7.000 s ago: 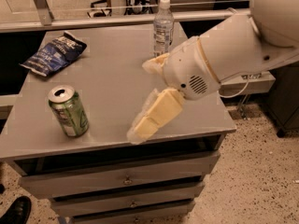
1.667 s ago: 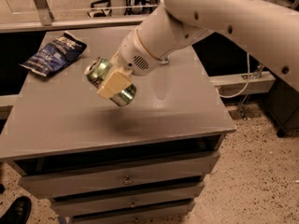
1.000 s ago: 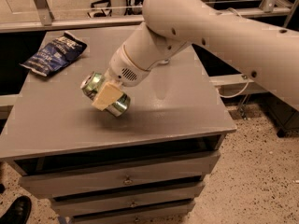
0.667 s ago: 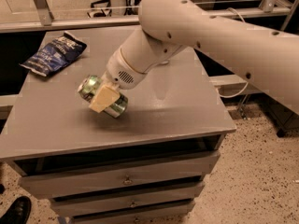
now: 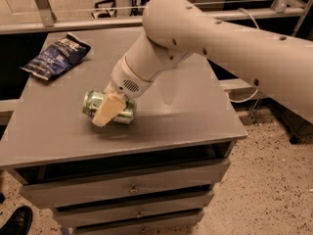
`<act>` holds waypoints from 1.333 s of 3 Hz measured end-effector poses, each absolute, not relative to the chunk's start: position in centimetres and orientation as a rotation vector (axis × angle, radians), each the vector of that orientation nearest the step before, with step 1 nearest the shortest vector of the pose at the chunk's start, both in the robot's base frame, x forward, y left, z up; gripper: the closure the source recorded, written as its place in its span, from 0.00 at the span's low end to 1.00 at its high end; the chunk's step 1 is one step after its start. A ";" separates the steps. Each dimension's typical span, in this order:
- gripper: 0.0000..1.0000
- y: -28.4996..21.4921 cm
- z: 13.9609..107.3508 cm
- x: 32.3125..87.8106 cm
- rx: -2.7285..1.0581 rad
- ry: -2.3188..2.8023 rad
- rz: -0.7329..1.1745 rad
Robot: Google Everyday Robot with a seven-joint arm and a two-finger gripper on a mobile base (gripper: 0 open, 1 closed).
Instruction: Knock green can over
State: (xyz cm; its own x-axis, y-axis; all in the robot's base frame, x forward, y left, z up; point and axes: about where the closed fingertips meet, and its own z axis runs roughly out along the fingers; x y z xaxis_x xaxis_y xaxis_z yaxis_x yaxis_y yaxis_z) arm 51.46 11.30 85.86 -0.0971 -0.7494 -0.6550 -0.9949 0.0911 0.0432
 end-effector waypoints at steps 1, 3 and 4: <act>0.00 11.4 85.9 51.4 -1.711 1.902 0.684; 0.00 10.6 86.3 51.1 -1.703 1.909 0.673; 0.00 10.1 86.5 50.9 -1.697 1.914 0.668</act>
Offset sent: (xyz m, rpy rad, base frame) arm 0.0013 -0.0030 0.0012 -0.0048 -0.0009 -0.0050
